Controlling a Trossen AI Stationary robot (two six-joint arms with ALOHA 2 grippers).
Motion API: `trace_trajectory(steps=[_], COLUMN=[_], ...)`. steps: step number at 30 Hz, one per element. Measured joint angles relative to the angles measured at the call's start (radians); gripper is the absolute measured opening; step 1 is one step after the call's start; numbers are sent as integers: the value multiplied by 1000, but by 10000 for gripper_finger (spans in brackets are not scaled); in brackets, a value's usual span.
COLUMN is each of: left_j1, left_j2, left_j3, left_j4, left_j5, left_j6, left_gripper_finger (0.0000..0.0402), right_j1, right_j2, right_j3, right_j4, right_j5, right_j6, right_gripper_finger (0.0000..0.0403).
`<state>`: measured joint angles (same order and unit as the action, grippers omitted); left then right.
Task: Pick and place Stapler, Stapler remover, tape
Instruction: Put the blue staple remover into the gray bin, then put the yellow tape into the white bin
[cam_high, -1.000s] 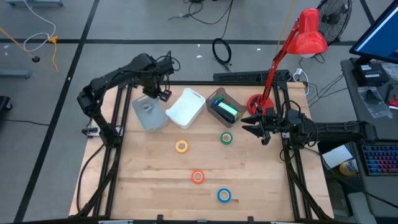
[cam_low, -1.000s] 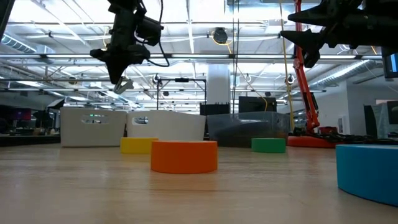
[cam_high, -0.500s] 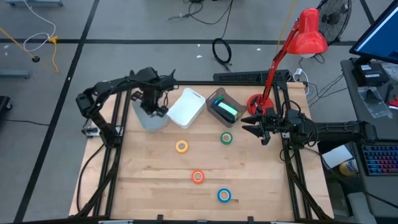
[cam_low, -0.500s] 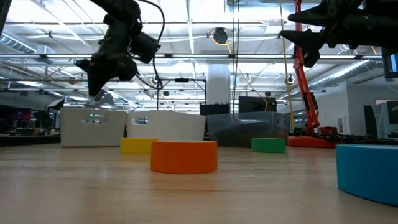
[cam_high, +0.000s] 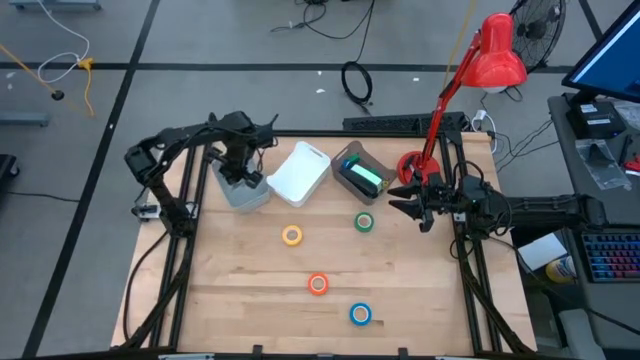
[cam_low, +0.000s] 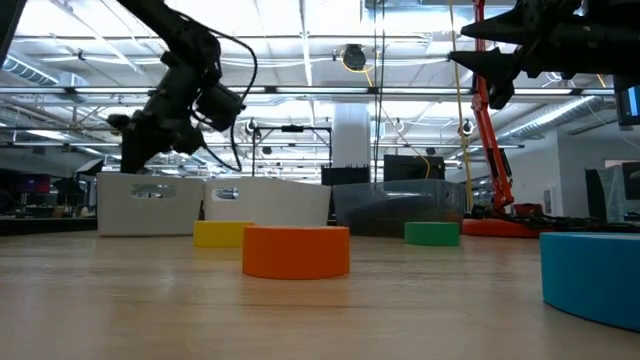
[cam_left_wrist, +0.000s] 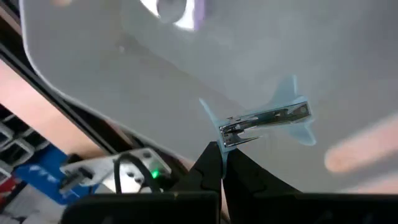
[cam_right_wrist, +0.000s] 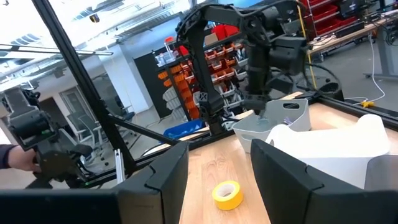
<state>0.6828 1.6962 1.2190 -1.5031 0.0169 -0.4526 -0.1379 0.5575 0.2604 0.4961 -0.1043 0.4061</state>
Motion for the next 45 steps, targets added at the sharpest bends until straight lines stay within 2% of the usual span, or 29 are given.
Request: trace_trajectory(steps=[10, 30, 45], left_j1=[6, 12, 15], left_j2=[125, 212, 206], left_j3=[0, 2, 1], left_j4=[45, 119, 138], left_j5=[-15, 36, 17], left_j6=[36, 111, 108], left_gripper_finger=[0, 1, 75], right_j1=[0, 0, 0], right_j2=[0, 0, 0], right_j3=[0, 0, 0], right_j4=[0, 0, 0], right_j5=[0, 4, 3], right_j6=[1, 10, 20], right_gripper_finger=[166, 166, 166])
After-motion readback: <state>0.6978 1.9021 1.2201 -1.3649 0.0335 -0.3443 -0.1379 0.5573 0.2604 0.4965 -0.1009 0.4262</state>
